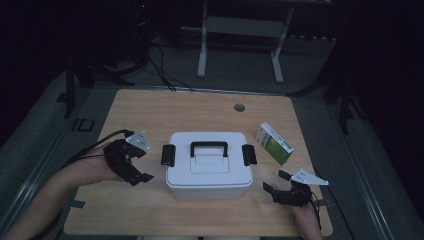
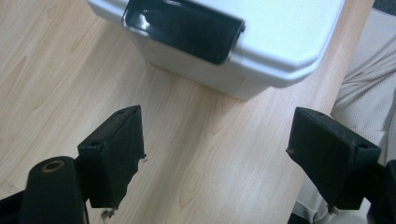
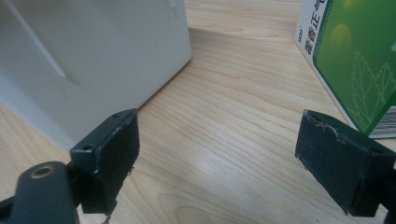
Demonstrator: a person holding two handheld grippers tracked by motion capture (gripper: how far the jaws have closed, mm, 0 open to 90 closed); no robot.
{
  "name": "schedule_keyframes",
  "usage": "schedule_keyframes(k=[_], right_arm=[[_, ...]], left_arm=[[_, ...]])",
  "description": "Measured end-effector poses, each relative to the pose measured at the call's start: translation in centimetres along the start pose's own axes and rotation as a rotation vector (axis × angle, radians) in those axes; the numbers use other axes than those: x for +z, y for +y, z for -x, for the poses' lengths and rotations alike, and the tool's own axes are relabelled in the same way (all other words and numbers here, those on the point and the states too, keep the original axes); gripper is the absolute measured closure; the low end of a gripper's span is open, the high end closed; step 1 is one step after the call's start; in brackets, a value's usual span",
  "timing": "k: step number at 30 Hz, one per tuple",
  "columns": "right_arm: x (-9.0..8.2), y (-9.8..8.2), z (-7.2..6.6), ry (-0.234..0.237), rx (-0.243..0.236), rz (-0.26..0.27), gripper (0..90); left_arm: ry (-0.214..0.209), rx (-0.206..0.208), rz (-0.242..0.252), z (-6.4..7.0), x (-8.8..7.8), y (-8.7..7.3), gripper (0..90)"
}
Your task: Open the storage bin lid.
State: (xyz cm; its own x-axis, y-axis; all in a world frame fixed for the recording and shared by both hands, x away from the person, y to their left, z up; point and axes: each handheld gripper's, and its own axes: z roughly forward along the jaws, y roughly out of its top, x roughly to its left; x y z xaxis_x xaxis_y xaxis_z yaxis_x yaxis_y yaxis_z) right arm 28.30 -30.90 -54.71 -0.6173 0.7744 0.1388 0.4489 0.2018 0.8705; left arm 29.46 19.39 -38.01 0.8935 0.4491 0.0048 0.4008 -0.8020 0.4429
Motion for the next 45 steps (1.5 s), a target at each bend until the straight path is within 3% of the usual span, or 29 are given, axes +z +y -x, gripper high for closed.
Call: schedule_keyframes(k=[22,31,45], right_arm=[[0.0,-0.1,0.1,0.001,0.004,0.005,13.4],[0.0,-0.2,0.1,0.005,0.004,0.005,13.4],[0.0,-0.2,0.0,0.013,0.002,0.007,13.4]], left_arm=[[-0.029,0.127,-0.031,0.7,1.4,6.2,18.5],[-0.048,0.157,-0.042,0.8,2.1,8.3,18.5],[-0.041,0.207,-0.067,0.6,2.9,11.9,19.6]])
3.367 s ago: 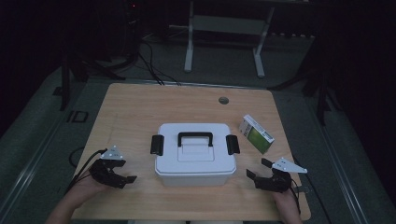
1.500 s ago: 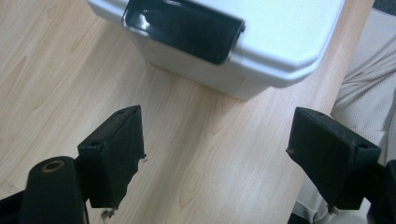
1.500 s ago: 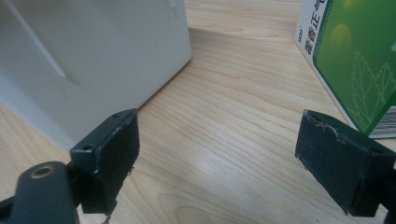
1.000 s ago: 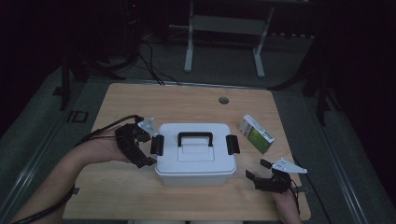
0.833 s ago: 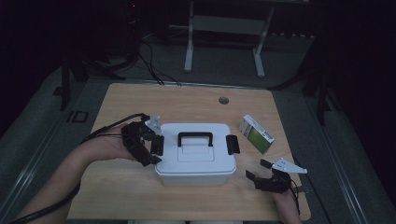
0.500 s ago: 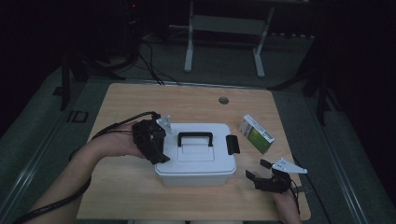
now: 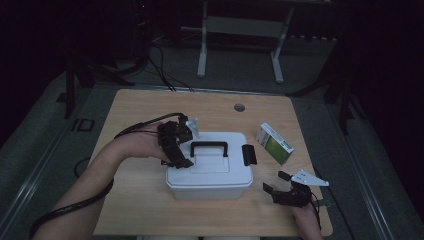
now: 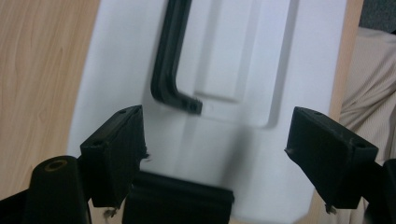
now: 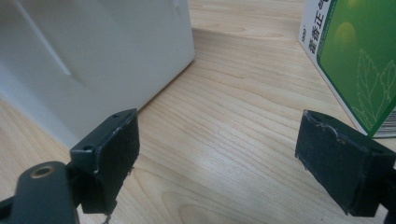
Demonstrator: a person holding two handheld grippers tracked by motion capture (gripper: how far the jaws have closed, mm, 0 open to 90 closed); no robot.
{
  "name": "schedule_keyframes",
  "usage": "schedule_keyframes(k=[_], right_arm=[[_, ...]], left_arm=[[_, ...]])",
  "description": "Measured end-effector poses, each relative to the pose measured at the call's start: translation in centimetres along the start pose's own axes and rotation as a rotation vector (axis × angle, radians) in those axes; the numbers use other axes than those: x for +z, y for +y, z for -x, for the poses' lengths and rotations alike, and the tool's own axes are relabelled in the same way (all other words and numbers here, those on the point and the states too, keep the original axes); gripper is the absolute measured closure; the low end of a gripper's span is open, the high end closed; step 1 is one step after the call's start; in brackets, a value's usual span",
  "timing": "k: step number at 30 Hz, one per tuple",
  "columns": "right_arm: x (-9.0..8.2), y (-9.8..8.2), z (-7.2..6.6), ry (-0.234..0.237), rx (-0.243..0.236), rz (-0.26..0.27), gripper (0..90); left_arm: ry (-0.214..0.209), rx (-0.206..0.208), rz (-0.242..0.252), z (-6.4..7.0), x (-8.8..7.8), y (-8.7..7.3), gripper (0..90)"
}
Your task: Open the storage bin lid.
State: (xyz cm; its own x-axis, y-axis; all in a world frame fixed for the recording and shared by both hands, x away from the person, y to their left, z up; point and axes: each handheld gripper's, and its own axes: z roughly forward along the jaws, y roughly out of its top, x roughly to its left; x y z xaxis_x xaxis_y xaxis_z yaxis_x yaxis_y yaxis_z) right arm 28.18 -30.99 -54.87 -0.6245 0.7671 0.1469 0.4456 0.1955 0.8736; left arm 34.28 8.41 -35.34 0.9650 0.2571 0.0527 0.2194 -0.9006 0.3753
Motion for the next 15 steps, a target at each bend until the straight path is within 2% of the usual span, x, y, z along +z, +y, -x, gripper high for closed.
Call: schedule_keyframes(k=[10,15], right_arm=[[0.0,0.0,0.0,0.004,0.001,0.003,13.4],[-0.1,-0.1,0.0,0.005,0.003,0.006,13.4]], left_arm=[[-0.001,0.045,-0.035,-0.5,0.3,2.5,21.8],[-0.001,0.062,-0.035,-0.7,0.6,3.2,24.5]])
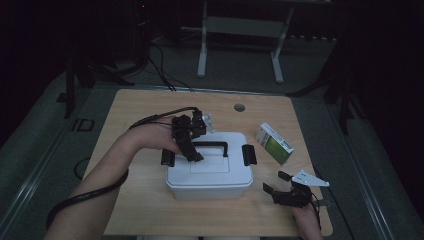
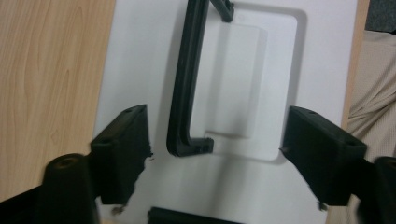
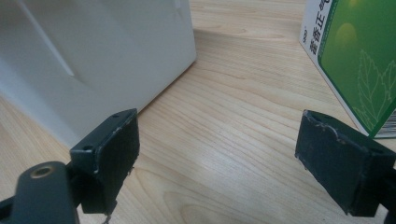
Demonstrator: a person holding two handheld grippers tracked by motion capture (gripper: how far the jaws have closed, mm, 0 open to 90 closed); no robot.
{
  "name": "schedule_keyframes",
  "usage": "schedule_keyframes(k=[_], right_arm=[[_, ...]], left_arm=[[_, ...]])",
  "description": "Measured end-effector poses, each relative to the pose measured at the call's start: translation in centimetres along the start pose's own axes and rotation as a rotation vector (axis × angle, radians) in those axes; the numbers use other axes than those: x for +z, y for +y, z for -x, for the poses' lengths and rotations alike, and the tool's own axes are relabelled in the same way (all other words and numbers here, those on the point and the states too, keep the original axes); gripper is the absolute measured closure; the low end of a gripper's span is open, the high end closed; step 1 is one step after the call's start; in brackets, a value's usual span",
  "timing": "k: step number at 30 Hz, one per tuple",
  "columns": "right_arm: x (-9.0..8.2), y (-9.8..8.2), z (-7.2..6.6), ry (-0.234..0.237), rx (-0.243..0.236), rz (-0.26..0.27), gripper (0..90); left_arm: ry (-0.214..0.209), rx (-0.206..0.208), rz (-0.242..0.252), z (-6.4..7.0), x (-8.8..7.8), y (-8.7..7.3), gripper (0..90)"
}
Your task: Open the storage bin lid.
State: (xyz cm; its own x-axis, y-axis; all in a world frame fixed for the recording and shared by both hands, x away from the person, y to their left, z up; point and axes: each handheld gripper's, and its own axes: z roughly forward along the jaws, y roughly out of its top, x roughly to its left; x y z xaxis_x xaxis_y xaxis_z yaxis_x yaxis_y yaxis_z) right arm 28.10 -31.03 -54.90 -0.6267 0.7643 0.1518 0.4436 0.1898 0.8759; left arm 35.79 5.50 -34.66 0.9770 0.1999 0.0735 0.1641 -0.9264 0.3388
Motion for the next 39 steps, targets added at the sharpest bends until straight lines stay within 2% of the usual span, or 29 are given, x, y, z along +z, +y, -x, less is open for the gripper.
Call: schedule_keyframes(k=[4,6,7,10,11,17,19,20,21,23,29,34,38,39], right_arm=[[0.1,0.0,0.0,0.002,-0.002,-0.003,13.4],[0.1,0.0,0.0,0.004,-0.001,-0.001,13.5],[0.1,0.0,0.0,0.006,0.000,0.000,13.4],[0.1,0.0,0.0,0.010,0.003,0.002,13.4],[0.1,0.0,0.0,0.010,0.001,0.001,13.4],[0.0,-0.1,0.1,0.011,0.004,0.005,13.5],[0.0,-0.1,0.1,0.011,0.010,0.010,13.4],[0.0,-0.1,0.1,0.011,0.012,0.011,13.4],[0.0,-0.1,0.1,0.012,0.011,0.011,13.4],[0.0,-0.1,0.1,0.012,0.007,0.004,13.5],[0.0,-0.1,0.1,0.014,0.008,0.006,13.5],[-0.1,-0.1,0.2,0.016,0.009,0.009,13.4],[-0.1,-0.1,0.2,0.017,0.011,0.010,13.5],[-0.1,-0.1,0.2,0.017,0.011,0.010,13.4]], left_arm=[[0.009,0.008,-0.020,-0.4,0.4,0.9,24.8],[0.020,0.017,-0.039,-0.6,0.6,1.4,30.7],[0.004,0.025,-0.042,-0.9,0.7,1.7,34.1],[-0.005,0.025,-0.049,-1.0,0.9,2.2,41.1],[-0.013,0.031,-0.064,-0.9,1.2,2.6,43.5],[-0.034,0.048,-0.096,-1.0,1.9,3.5,50.0],[-0.031,0.039,-0.111,-1.3,2.2,3.6,50.8],[-0.043,0.033,-0.114,-1.4,2.2,3.7,53.3],[-0.034,0.032,-0.119,-1.5,2.3,3.8,53.4],[-0.044,0.029,-0.133,-1.6,2.4,4.2,58.4],[-0.025,0.080,-0.196,-1.2,2.9,5.2,68.3],[-0.043,0.074,-0.209,-1.3,3.0,5.5,76.4],[-0.056,0.093,-0.230,-1.1,3.1,5.7,76.7],[-0.062,0.094,-0.236,-1.1,3.2,5.7,80.0]])
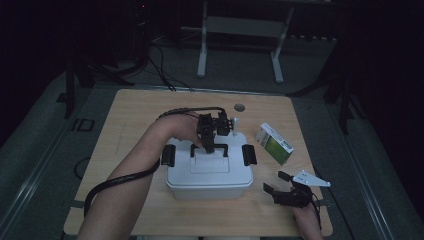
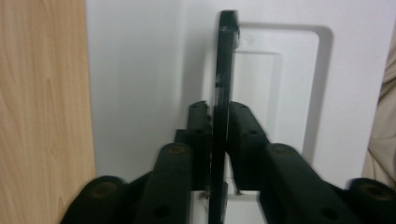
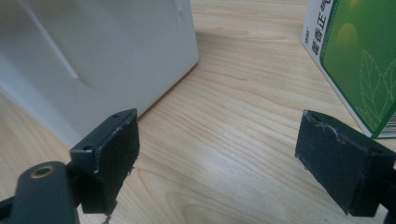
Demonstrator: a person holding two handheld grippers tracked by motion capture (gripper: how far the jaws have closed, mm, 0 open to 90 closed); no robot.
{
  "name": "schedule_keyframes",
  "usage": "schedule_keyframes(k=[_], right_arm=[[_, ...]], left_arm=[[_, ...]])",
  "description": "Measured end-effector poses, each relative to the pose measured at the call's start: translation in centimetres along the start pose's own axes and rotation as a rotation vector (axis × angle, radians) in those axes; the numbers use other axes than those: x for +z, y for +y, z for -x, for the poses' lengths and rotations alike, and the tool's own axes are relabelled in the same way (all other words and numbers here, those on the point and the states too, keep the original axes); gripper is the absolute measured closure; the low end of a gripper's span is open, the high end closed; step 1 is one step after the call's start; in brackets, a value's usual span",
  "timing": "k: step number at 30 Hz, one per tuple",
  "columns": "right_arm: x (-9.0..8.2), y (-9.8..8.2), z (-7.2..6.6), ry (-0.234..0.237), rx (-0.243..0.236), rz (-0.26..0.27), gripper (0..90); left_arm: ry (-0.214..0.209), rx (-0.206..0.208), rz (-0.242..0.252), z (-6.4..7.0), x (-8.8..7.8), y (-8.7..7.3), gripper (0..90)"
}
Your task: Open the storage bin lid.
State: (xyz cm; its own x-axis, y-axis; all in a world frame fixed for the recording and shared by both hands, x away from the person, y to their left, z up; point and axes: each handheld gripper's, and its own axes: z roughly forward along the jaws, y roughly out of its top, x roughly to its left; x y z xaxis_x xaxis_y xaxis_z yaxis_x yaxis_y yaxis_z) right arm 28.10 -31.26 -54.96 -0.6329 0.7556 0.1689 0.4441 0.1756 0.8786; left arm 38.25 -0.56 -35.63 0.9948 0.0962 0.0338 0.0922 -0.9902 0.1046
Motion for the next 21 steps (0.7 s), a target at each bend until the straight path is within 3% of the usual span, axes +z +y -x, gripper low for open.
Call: schedule_keyframes(k=[4,5,7,21], right_arm=[[0.0,0.0,0.0,0.000,0.001,0.000,13.4],[0.0,0.0,0.1,0.001,0.002,0.003,13.5],[0.0,0.0,0.1,0.000,0.002,0.000,13.4],[0.0,0.0,0.1,0.002,0.005,0.002,13.4]], left_arm=[[-0.013,0.002,-0.001,-0.1,0.1,-0.1,82.3],[-0.035,0.011,0.005,0.0,0.0,-0.1,83.2],[-0.038,0.025,-0.002,0.1,-0.1,0.0,83.8],[-0.003,0.027,0.045,0.3,-2.7,-0.5,83.9]])
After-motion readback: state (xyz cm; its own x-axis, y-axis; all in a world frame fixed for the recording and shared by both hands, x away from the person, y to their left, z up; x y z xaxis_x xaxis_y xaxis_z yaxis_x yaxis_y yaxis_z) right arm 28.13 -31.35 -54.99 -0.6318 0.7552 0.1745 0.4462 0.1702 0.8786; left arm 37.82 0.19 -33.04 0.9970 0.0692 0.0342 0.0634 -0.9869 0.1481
